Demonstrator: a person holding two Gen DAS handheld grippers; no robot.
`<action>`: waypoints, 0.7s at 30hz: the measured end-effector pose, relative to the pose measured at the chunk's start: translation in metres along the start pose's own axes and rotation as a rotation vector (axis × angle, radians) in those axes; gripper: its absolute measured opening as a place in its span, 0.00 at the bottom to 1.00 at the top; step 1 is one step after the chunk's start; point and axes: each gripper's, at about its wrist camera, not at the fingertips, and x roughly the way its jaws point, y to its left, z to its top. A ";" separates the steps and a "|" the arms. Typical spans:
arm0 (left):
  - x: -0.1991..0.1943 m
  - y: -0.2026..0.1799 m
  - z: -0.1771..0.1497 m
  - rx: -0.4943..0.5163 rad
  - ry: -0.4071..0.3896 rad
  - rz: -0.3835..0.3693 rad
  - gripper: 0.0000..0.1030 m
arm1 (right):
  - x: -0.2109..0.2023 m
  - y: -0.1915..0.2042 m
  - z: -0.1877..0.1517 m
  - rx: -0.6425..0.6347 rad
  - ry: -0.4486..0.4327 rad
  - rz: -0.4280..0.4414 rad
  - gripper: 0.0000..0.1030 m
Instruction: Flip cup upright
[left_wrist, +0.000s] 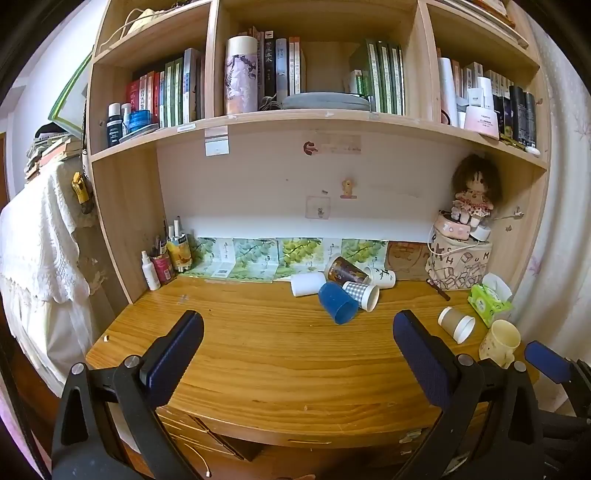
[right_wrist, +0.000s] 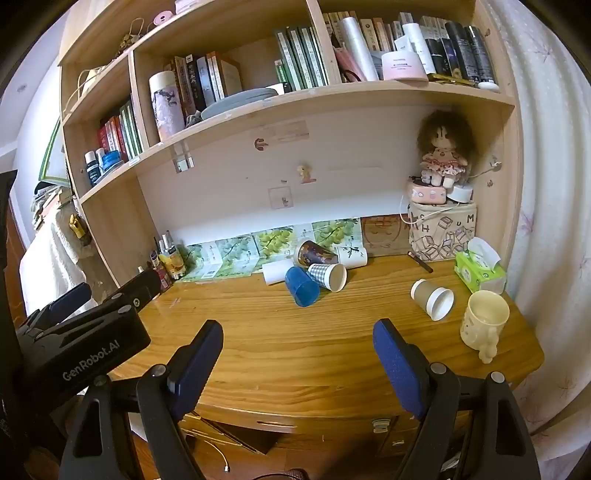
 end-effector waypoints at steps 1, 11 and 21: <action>-0.001 -0.002 0.003 -0.002 -0.001 -0.002 0.99 | 0.000 0.001 0.000 0.003 -0.001 0.002 0.82; -0.008 0.007 -0.003 -0.018 0.000 -0.037 1.00 | -0.002 0.014 -0.005 -0.006 0.007 0.015 0.82; -0.014 0.012 -0.011 -0.025 0.021 -0.024 1.00 | -0.003 0.010 -0.009 -0.002 0.049 0.026 0.82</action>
